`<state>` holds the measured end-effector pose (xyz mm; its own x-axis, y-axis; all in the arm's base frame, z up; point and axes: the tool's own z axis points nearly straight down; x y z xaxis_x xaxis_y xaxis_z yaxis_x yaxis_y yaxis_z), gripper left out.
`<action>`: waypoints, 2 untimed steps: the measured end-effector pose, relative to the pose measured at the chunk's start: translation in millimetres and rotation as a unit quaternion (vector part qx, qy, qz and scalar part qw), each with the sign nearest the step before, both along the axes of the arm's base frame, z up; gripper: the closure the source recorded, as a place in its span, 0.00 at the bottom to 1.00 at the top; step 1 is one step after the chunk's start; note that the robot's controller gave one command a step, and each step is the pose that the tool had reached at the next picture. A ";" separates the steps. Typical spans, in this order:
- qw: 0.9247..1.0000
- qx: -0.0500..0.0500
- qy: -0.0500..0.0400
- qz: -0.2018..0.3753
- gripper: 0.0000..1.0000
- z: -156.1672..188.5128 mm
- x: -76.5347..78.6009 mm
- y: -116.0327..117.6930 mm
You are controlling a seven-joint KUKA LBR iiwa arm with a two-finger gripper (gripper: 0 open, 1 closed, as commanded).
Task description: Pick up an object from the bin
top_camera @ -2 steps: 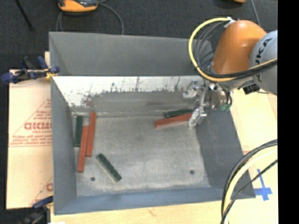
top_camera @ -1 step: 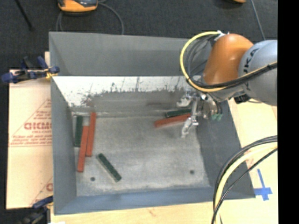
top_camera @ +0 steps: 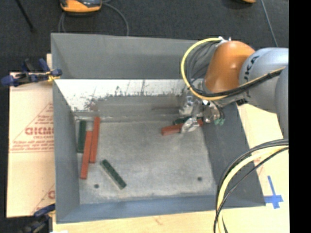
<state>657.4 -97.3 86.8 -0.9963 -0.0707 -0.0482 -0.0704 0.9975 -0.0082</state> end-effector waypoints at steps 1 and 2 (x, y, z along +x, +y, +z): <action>1.000 0.000 0.000 0.000 1.00 0.0 0.0 0.0; 1.000 0.001 0.015 0.002 1.00 3.3 -7.5 -0.6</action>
Offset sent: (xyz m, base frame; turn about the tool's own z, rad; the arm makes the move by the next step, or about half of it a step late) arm -0.0116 0.0078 0.1500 -0.1483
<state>649.9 -97.9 90.1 -0.9971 -0.0738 -0.0187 -0.0737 0.9973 -0.0045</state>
